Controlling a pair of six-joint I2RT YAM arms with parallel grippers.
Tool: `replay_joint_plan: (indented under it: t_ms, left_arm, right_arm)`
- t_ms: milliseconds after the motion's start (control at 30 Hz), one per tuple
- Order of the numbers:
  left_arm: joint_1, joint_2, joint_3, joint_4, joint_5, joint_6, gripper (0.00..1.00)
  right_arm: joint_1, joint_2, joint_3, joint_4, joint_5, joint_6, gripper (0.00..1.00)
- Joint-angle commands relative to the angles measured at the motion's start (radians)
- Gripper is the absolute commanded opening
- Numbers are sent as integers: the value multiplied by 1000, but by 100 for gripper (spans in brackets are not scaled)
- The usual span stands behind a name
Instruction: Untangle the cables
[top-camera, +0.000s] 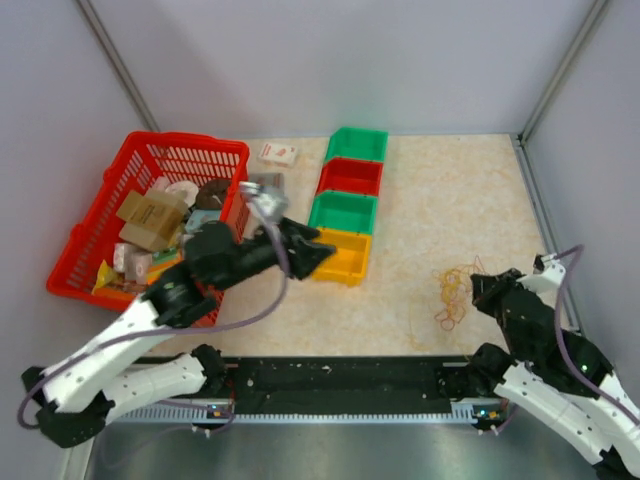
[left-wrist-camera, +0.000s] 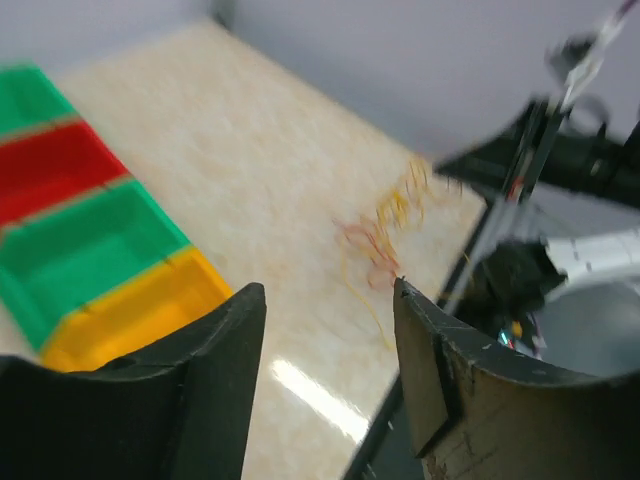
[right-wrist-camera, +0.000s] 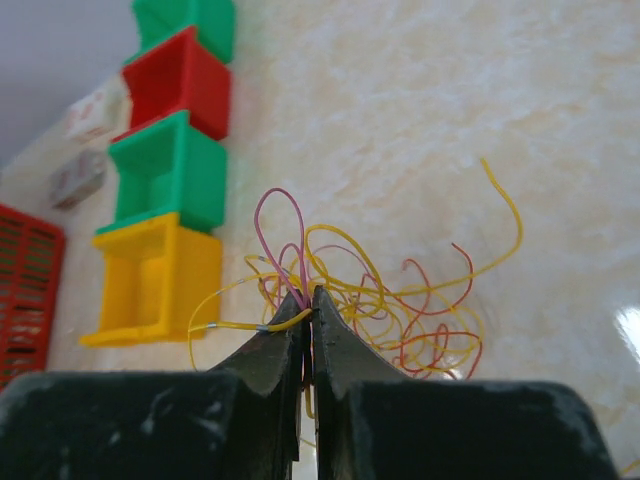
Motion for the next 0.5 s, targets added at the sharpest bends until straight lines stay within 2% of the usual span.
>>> replay_joint_plan:
  t_ms: [0,67,133,167,200,233,333,467]
  left_arm:
    - [15,218,-185,277,373,-183,60]
    - [18,315,-231,414,446,-256,61]
    - [18,419,-273,601,595,-336,63]
    - [15,479,-280,677,638,-391,76]
    - [12,534,-283,738,664,-425,94]
    - [9,576,-282,761,674,-448,95]
    - [-11,663,-282,834,671,-484,93]
    - [-52,754,-231,782,608,-447,75]
  right_arm:
    - [-7,-96,66,229,-259,-311,0]
    - [-7,-95,85,248,-333,-322,0]
    - [-7,-86,99,278,-399,-326,0]
    - [-7,-83,105,295,-428,-329,0]
    - [-9,-81,109,306,-446,-330,0]
    - [-9,-80,113,315,-456,-328,0]
    - [-9,-78,119,334,-477,-328,0]
    - [-7,-75,111,358,-497,-322,0]
